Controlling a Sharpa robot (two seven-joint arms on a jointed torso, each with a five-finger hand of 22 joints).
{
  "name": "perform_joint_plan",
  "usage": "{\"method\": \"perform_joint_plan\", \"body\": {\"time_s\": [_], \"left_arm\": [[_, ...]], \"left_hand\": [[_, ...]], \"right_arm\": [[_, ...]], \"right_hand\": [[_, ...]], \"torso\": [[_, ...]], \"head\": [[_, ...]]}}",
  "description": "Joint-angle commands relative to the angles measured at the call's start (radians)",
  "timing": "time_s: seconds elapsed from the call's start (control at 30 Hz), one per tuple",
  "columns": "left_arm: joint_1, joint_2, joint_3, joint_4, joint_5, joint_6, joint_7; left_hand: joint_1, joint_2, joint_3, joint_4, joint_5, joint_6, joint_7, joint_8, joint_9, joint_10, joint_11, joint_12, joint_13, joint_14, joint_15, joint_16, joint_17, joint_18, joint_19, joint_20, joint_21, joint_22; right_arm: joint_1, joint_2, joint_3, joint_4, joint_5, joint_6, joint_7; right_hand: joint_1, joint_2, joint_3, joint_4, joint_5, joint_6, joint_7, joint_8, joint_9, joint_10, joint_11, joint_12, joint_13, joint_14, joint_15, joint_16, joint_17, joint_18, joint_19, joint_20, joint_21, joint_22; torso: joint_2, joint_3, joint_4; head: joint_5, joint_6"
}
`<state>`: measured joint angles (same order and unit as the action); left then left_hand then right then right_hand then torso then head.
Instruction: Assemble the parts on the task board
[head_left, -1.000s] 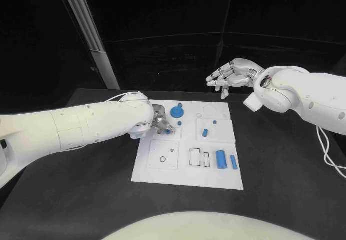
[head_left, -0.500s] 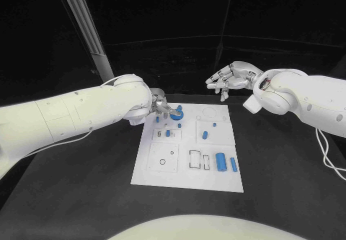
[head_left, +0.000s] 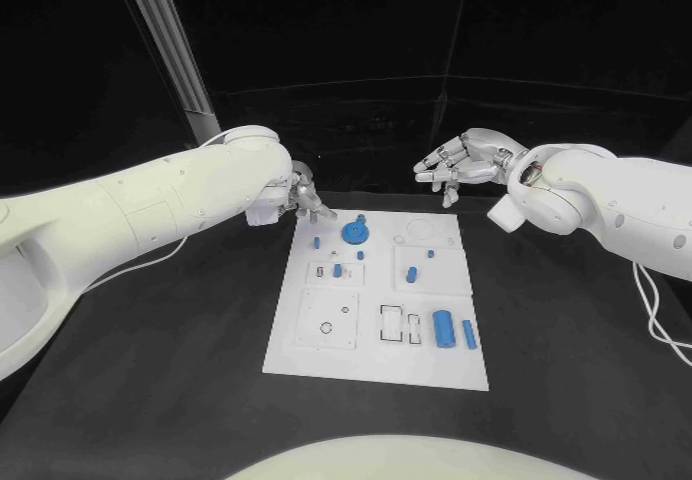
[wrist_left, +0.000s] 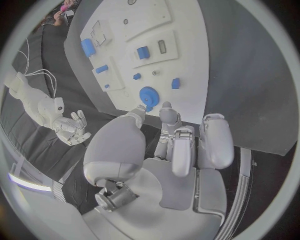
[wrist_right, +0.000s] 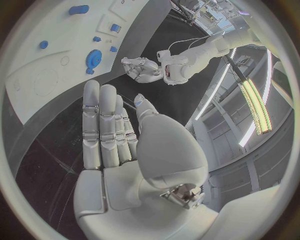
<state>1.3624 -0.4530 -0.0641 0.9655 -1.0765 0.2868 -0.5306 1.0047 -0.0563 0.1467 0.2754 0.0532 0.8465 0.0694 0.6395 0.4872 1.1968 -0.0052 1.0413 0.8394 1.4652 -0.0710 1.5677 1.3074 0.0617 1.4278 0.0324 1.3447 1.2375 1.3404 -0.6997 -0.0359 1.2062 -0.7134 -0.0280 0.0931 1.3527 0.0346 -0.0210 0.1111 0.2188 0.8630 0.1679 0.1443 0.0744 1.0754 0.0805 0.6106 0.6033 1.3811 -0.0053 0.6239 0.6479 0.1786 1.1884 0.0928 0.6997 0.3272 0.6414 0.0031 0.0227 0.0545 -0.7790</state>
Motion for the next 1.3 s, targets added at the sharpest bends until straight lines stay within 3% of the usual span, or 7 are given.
{"method": "perform_joint_plan", "body": {"time_s": [0.03,0.2,0.5,0.77,1.3], "left_arm": [[-0.012,0.017,-0.001,-0.055,-0.054,0.059,0.046],[-0.030,0.044,-0.001,-0.130,-0.082,0.076,0.071],[-0.047,0.061,-0.001,-0.189,-0.091,0.093,0.099],[-0.066,0.078,-0.001,-0.208,-0.092,0.071,0.129],[-0.074,0.093,-0.001,-0.201,-0.092,0.049,0.149]], "left_hand": [[0.011,0.002,-0.006,0.000,-0.004,-0.001,0.003,-0.007,-0.002,0.005,0.004,0.009,0.007,0.106,0.005,0.003,0.263,0.010,0.002,0.008,-0.006,0.001],[0.018,0.008,-0.015,0.001,-0.004,0.006,0.003,-0.010,-0.005,0.012,0.004,0.020,0.018,0.106,0.006,0.003,0.263,0.009,0.004,0.010,-0.003,0.007],[0.018,0.012,-0.037,0.009,-0.004,0.016,0.002,-0.015,-0.010,0.019,0.003,0.030,0.028,0.106,0.005,0.003,0.263,0.008,0.008,0.010,0.003,0.016],[0.016,0.016,-0.044,0.012,-0.004,0.019,0.002,-0.018,-0.012,0.018,0.003,0.030,0.026,0.106,0.005,0.003,0.263,0.008,0.009,0.011,0.004,0.017],[0.020,0.027,-0.054,0.011,-0.004,0.026,0.001,-0.023,-0.015,0.023,0.002,0.036,0.031,0.106,0.005,0.003,0.263,0.006,0.014,0.010,0.011,0.028]], "right_arm": [[0.002,0.001,0.000,0.000,0.002,0.006,0.010],[0.002,0.002,0.000,-0.001,0.002,0.010,0.012],[0.001,0.003,0.000,-0.002,0.000,0.011,0.014],[0.001,0.006,0.000,-0.003,0.000,0.011,0.015],[0.001,0.013,0.000,-0.008,-0.003,0.015,0.013]], "right_hand": [[-0.006,-0.001,0.002,0.004,0.007,-0.007,0.001,0.005,-0.001,-0.008,-0.001,-0.006,-0.001,-0.007,0.004,-0.004,0.002,0.005,0.002,0.007,-0.006,-0.002],[-0.004,0.000,0.002,0.004,0.007,-0.008,0.001,0.006,-0.001,-0.009,-0.001,-0.006,-0.001,-0.007,0.004,-0.005,0.002,0.005,0.002,0.008,-0.007,-0.003],[-0.004,0.001,0.002,0.004,0.007,-0.008,0.001,0.006,-0.001,-0.009,-0.001,-0.006,-0.001,-0.007,0.004,-0.005,0.002,0.005,0.002,0.008,-0.007,-0.003],[-0.002,0.002,0.003,0.004,0.008,-0.008,0.001,0.006,-0.001,-0.009,-0.001,-0.005,-0.001,-0.007,0.003,-0.006,0.003,0.005,0.002,0.008,-0.008,-0.003],[-0.001,0.003,0.004,0.004,0.008,-0.009,0.001,0.006,-0.001,-0.009,-0.001,-0.004,-0.001,-0.007,0.003,-0.006,0.003,0.005,0.003,0.008,-0.008,-0.004]], "torso": [[0.000,-0.0013,0.0010],[0.000,-0.0013,0.0012],[-0.001,-0.0002,0.0017],[-0.002,0.0006,0.0008],[-0.002,0.0012,0.0019]], "head": [[0.003,0.003],[0.003,0.004],[0.005,0.003],[0.008,0.001],[0.005,0.000]]}}
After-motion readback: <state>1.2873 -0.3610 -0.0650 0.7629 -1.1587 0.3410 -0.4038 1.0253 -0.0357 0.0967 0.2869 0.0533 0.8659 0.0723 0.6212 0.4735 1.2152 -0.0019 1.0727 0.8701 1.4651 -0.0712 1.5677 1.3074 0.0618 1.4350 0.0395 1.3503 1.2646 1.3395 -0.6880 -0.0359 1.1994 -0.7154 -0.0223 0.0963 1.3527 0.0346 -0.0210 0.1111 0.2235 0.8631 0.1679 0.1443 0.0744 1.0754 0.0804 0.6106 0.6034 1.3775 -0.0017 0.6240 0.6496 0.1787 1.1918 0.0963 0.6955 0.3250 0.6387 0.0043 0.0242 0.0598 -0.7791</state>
